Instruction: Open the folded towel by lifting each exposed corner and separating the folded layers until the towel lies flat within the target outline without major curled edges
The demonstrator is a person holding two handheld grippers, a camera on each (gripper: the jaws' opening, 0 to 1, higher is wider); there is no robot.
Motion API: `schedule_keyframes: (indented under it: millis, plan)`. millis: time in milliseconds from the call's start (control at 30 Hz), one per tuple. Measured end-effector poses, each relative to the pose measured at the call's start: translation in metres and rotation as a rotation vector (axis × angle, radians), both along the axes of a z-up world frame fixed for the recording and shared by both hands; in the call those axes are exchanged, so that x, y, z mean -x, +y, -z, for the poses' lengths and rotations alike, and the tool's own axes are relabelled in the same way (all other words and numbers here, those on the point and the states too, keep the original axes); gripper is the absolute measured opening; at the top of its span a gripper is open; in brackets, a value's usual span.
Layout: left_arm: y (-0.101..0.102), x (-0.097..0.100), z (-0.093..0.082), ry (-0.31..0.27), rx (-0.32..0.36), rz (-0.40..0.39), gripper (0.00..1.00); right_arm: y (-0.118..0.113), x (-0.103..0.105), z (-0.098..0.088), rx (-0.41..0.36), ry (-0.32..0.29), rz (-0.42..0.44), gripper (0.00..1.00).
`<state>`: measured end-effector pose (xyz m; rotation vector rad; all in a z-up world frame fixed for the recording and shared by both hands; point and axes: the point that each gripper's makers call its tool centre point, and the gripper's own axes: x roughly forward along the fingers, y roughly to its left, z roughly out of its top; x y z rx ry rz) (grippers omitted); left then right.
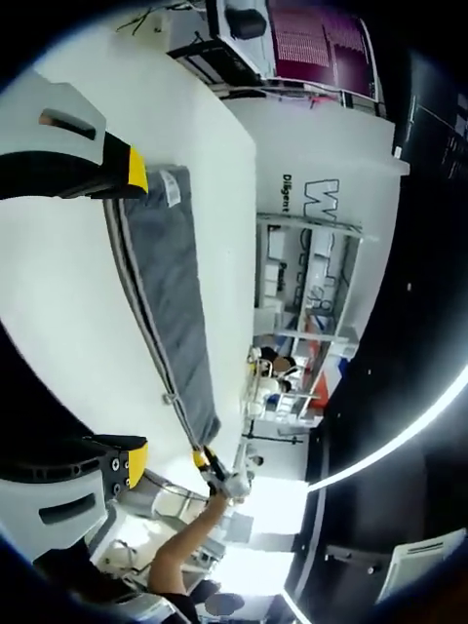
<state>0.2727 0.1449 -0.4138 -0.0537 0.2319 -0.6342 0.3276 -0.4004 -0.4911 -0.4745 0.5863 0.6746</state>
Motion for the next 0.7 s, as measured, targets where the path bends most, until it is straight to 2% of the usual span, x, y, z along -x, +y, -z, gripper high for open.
schedule_keyframes:
  millis: [67, 200, 300, 367, 467, 600, 700]
  plan:
    - [-0.002, -0.004, 0.0, -0.022, -0.029, 0.016, 0.99, 0.0, -0.003, -0.003, 0.002, -0.022, -0.006, 0.32]
    - [0.001, -0.017, 0.0, -0.027, -0.046, 0.01, 0.98, 0.007, -0.002, -0.009, 0.007, -0.066, -0.032, 0.32]
    - [0.006, -0.029, 0.003, -0.047, -0.097, -0.005, 0.92, 0.011, -0.002, -0.013, 0.038, -0.094, -0.048, 0.32]
    - [0.009, -0.035, 0.008, -0.037, -0.125, -0.014, 0.91, 0.009, -0.004, -0.014, 0.085, -0.117, -0.049, 0.3]
    - [0.015, -0.045, 0.019, -0.027, -0.182, -0.034, 0.91, 0.004, -0.007, -0.009, 0.162, -0.124, -0.042, 0.27]
    - [0.022, -0.058, 0.03, -0.023, -0.239, -0.048, 0.91, 0.007, -0.011, -0.006, 0.157, -0.118, -0.05, 0.23]
    - [0.028, -0.065, 0.033, -0.025, -0.251, -0.067, 0.89, 0.007, -0.013, -0.007, 0.152, -0.127, -0.047, 0.22]
